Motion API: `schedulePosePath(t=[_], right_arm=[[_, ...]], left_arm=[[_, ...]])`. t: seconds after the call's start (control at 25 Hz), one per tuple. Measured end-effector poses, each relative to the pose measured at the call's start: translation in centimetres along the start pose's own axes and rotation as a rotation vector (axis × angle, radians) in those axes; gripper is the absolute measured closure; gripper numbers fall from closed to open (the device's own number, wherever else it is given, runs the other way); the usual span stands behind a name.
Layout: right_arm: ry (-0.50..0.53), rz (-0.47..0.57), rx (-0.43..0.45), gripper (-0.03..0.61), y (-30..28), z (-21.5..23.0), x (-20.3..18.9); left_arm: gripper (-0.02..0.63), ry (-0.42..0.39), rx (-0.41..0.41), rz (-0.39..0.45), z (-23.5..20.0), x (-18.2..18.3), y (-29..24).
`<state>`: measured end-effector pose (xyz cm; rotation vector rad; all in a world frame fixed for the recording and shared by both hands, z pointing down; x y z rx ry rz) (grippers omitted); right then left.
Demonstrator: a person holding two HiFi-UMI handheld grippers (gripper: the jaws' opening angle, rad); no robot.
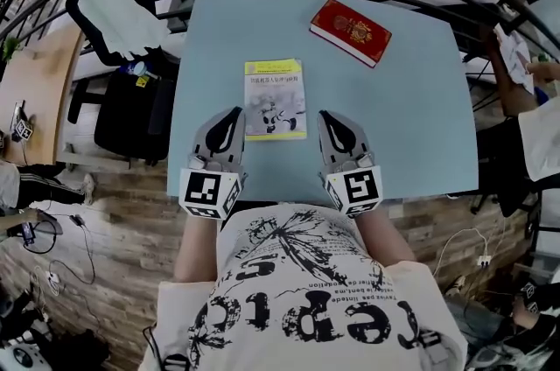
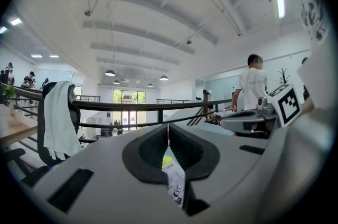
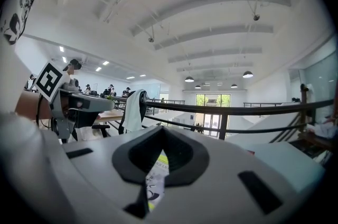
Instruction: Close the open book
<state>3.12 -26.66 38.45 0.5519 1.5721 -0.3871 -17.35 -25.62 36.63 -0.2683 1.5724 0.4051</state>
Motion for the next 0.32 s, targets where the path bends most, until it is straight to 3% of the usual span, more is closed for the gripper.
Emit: schedulePosePath(t=[0.32], right_arm=[[-0.007,-0.001,-0.007,0.568,0.35,0.14,-0.32]], left_arm=[[0.591,0.005,-0.023,-0.02,0.31,-0.37,0.13]])
Point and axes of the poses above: the fingertips, and each gripper's own axes: y backward along the fingers, z to its right, x out of its top, the point moved 5 cm from there along y, backward along the fingers, and after that the axes turned 10 degrees about z, right-handed, at the moved point
